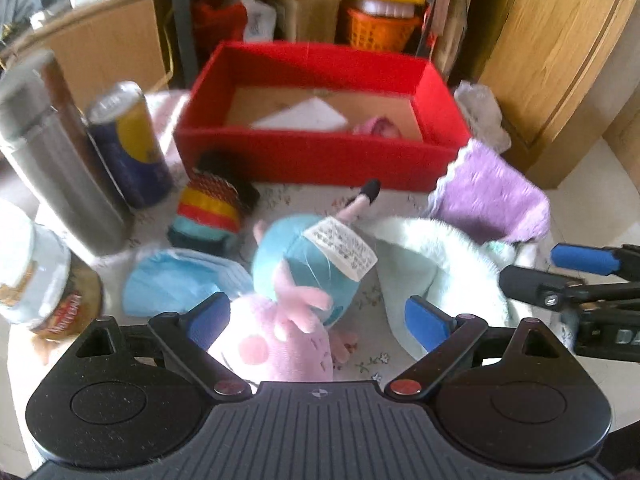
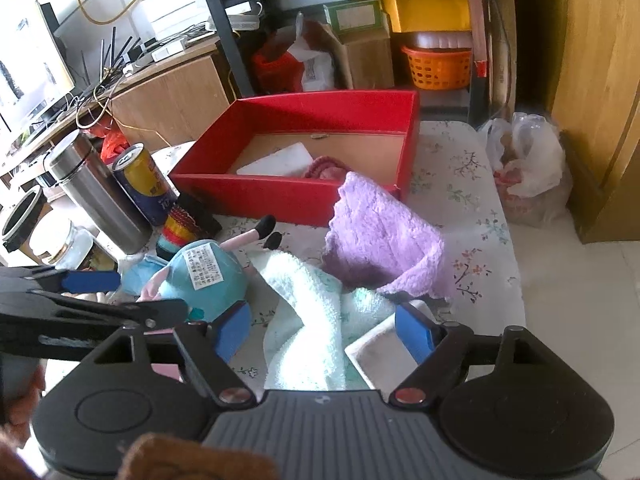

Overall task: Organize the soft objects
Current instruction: 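Move both tools back over the pile of soft items, then grasp the pink-and-blue plush toy with the left tool while the right tool grasps the grey-white board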

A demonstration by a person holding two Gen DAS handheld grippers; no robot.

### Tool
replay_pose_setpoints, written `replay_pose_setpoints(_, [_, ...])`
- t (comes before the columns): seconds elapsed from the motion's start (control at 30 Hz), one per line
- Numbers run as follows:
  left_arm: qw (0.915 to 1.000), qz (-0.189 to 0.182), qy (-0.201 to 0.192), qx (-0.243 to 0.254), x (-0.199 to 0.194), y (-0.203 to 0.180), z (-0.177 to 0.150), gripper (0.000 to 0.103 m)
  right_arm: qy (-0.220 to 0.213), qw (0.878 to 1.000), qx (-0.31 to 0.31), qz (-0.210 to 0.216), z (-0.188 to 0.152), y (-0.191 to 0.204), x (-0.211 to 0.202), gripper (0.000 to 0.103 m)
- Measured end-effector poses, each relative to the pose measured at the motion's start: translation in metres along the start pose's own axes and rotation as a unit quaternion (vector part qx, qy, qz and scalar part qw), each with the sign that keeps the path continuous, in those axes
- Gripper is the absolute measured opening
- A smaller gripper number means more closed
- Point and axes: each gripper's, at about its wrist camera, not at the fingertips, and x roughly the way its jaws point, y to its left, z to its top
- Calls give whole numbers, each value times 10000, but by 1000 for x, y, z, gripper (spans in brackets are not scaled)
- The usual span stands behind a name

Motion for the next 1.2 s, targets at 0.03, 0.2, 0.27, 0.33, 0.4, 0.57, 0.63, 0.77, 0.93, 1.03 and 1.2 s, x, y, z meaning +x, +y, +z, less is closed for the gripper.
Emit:
replay_pose_setpoints(0.03, [10000, -6, 80, -39, 6, 1, 1, 91, 4, 10000, 24, 5, 0, -2, 0, 52])
replay_pose_setpoints(0.2, [9993, 277, 230, 29, 26, 2, 4, 92, 153, 9996, 196, 131, 0, -10, 5, 52])
replay_pose_setpoints(0.27, [9991, 321, 268, 10, 32, 3, 4, 93, 174, 9994, 240, 183, 0, -11, 6, 52])
replay_pose_setpoints(0.33, [9986, 428, 315, 26, 39, 4, 4, 93, 149, 9994, 245, 195, 1, -12, 4, 52])
replay_pose_setpoints(0.4, [9976, 564, 403, 77, 48, 3, 2, 93, 118, 9994, 266, 211, 1, -13, 3, 52])
replay_pose_setpoints(0.57, [9936, 999, 407, 324, 51, -6, -1, 81, 0, 9990, 398, 183, 6, -22, -2, 52])
replay_pose_setpoints(0.63, [9947, 903, 402, 296, 45, -6, -2, 78, -29, 9987, 488, 142, 7, -28, -4, 52])
replay_pose_setpoints(0.77, [9974, 578, 400, 128, 32, -3, -7, 77, -45, 9985, 544, 62, 6, -42, -6, 53])
replay_pose_setpoints(0.93, [9980, 30, 289, -564, 9, 20, -7, 77, 149, 9996, 221, -87, -8, -57, -6, 53])
replay_pose_setpoints(1.03, [9962, -149, 135, -850, -7, 29, -7, 77, 261, 9993, -166, -200, -22, -64, -3, 53])
replay_pose_setpoints(1.2, [9916, -537, -155, -1169, -32, 39, -5, 77, 499, 9962, -713, -48, -37, -64, 8, 53])
